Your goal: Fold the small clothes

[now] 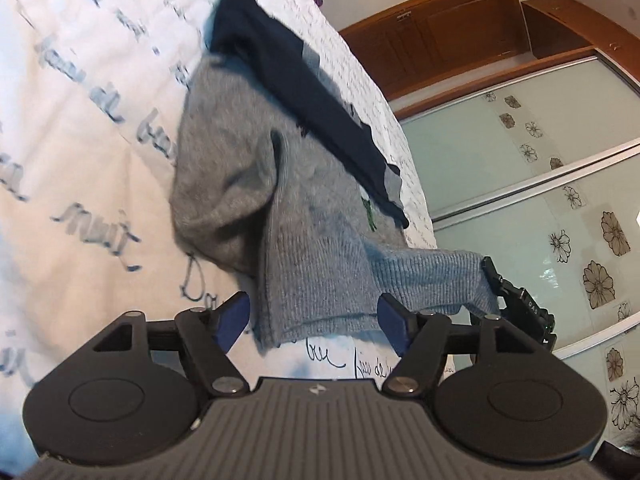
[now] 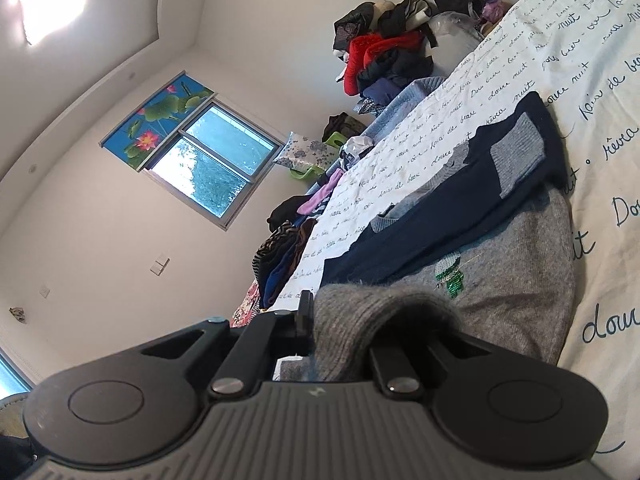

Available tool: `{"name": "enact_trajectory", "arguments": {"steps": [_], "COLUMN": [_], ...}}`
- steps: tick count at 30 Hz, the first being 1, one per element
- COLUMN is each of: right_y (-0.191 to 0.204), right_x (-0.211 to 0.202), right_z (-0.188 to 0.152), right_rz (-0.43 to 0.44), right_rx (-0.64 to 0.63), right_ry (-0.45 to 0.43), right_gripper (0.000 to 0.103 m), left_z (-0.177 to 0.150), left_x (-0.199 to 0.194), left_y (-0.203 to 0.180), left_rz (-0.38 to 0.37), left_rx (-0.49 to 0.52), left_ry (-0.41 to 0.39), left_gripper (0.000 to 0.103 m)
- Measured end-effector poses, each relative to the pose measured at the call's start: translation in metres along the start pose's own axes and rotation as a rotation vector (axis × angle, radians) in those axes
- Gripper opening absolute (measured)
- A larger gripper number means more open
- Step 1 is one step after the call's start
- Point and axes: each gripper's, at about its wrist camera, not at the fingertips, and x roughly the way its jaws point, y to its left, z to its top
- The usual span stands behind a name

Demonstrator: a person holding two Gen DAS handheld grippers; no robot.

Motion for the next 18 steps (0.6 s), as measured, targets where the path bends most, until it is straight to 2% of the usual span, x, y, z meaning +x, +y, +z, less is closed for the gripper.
{"name": "enact_trajectory", "arguments": {"steps": [1, 3, 4, 5, 8, 11, 14, 18], "right_y": [0.0, -0.001, 0.0, 0.001, 0.001, 0.002, 0.005, 0.013], "right_x": [-0.001, -0.001, -0.002, -0.002, -0.004, -0.008, -0.01, -0.005], "right_z": [0.0, -0.001, -0.001, -0.001, -0.002, 0.0, 0.006, 0.022], "right_rz": [-0.001, -0.003, -0.005, -0.007, -0.018, -0.019, -0.006, 0.008], "right_rx": [0.002, 0.005, 0.006, 0.006, 0.001, -0.001, -0.011, -0.045], "right_ry": [0.0, 0.0, 0.0, 0.001, 0.002, -0.006, -0.023, -0.055], "right_gripper": [0.005, 0.005, 0.006, 0.006, 0.006, 0.006, 0.006, 0.006], "left_z": [0.0, 0.001, 0.002, 0.002, -0.003, 0.0, 0.018, 0.052], "left_x": [0.006, 0.016, 0.021, 0.025, 0.019, -0.003, -0.021, -0.03], "left_y": [-0.001, -0.003, -0.004, -0.002, -0.014, -0.041, -0.063, -0.087], "left_rz": [0.001, -0.01, -0.003, 0.0, -0.007, -0.036, -0.054, -0.039], "left_rx": [0.0, 0.012, 0.008, -0.001, 0.063, 0.144, 0.192, 0.271], "left_ry": [0.0, 0.01, 0.031, 0.05, 0.016, -0.062, -0.148, -0.237], "left_gripper": [0.067, 0.045, 0.011, 0.005, 0.004, 0.005, 0.005, 0.005]}}
